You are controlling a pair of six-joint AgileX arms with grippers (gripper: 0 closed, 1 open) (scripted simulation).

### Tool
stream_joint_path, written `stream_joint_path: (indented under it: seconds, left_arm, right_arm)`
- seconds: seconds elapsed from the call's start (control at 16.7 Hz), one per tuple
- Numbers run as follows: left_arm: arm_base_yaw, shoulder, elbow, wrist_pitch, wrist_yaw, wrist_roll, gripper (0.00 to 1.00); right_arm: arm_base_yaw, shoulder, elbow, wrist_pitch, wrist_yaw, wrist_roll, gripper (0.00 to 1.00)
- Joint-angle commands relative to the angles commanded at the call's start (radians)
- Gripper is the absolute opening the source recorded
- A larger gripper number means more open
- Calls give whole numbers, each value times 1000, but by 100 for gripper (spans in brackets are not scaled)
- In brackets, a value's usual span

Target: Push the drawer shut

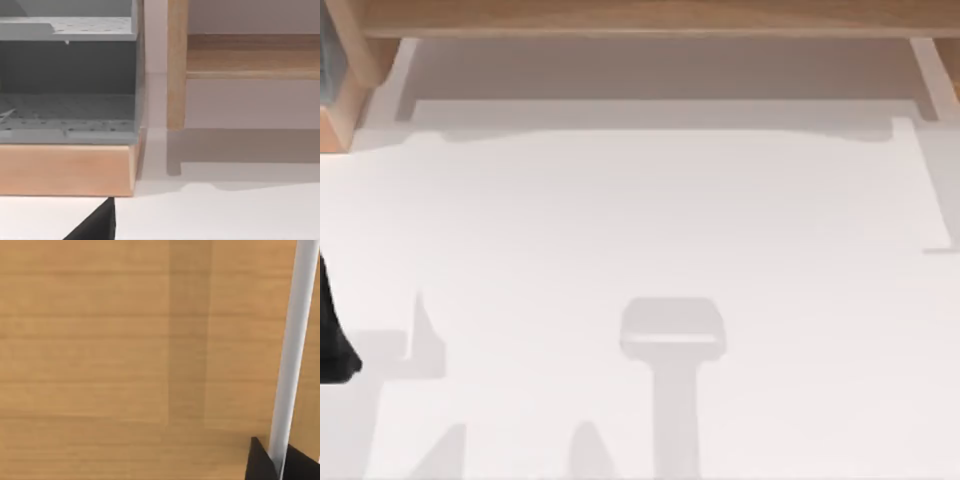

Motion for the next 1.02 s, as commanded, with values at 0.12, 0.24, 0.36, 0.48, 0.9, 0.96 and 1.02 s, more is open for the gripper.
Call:
stream_joint_path:
  seconds: [0.12, 0.24, 0.36, 0.48, 0.9, 0.96, 1.02]
  left_arm:
    - [0, 0, 0, 0, 0, 0, 100]
    - [0, 0, 0, 0, 0, 0, 100]
    - [0, 0, 0, 0, 0, 0, 100]
    - [0, 0, 0, 0, 0, 0, 100]
    - [0, 0, 0, 0, 0, 0, 100]
    - [0, 0, 0, 0, 0, 0, 100]
    - [0, 0, 0, 0, 0, 0, 100]
  right_arm:
    - [10, 9, 17, -15, 16, 0, 0]
    - [35, 27, 65, -45, 42, 0, 0]
    - [63, 43, 114, -72, 59, -1, 0]
    - [88, 59, 176, -104, 83, -1, 0]
    - [113, 83, 218, -144, 120, 0, 0]
    - [120, 94, 231, -155, 130, -1, 0]
    - [130, 108, 254, -174, 140, -1, 0]
